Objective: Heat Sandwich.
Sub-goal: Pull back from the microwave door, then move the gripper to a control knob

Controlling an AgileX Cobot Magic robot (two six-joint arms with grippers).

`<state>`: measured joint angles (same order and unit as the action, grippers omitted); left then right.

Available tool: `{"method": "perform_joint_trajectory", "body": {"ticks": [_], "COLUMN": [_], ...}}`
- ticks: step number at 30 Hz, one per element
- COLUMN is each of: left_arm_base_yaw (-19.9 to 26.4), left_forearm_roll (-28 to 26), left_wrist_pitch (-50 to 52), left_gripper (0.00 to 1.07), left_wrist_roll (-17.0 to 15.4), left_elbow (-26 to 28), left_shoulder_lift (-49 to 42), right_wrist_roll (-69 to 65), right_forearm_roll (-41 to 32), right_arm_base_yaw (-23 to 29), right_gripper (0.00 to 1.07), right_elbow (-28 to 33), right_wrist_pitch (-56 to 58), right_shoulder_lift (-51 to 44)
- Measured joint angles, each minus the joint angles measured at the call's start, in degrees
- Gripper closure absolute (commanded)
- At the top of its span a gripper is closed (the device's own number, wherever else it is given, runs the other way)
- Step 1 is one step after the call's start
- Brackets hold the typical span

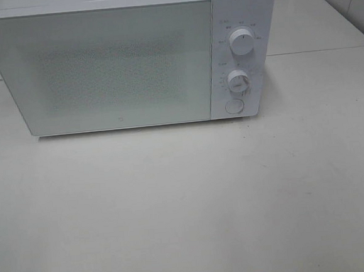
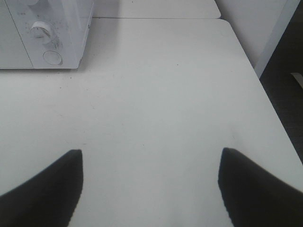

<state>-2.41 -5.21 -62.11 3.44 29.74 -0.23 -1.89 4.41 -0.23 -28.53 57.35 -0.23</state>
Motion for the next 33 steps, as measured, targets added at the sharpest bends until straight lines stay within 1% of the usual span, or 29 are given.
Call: {"method": "perform_joint_trajectory", "body": {"ticks": [15,18,20,22,29,33], "left_arm_base_yaw": [0.0,0.0,0.0,0.0,0.0,0.0], "left_forearm_roll": [0.0,0.0,0.0,0.0,0.0,0.0], "left_wrist_pitch": [0.0,0.0,0.0,0.0,0.0,0.0], "left_gripper": [0.09,0.09,0.09,0.09,0.09,0.09], "left_wrist_roll": [0.0,0.0,0.0,0.0,0.0,0.0], "left_elbow": [0.0,0.0,0.0,0.0,0.0,0.0], "left_shoulder_lift": [0.0,0.0,0.0,0.0,0.0,0.0], "right_wrist_roll": [-0.1,-0.1,-0.1,-0.1,-0.1,-0.1], "right_forearm_roll": [-0.3,-0.4,-0.4,-0.4,-0.5,-0.8], "right_arm_base_yaw": [0.0,0.0,0.0,0.0,0.0,0.0], "right_gripper": [0.31,0.31,0.31,0.31,0.31,0.31], "right_elbow": [-0.2,-3.0,-3.6,-5.0,-5.2,-5.2], "right_wrist_pitch": [0.0,-0.2,-0.5,-3.1,-10.0,-17.2], "right_shoulder_lift": [0.0,2.2,3.1,6.2,12.5,18.3]}}
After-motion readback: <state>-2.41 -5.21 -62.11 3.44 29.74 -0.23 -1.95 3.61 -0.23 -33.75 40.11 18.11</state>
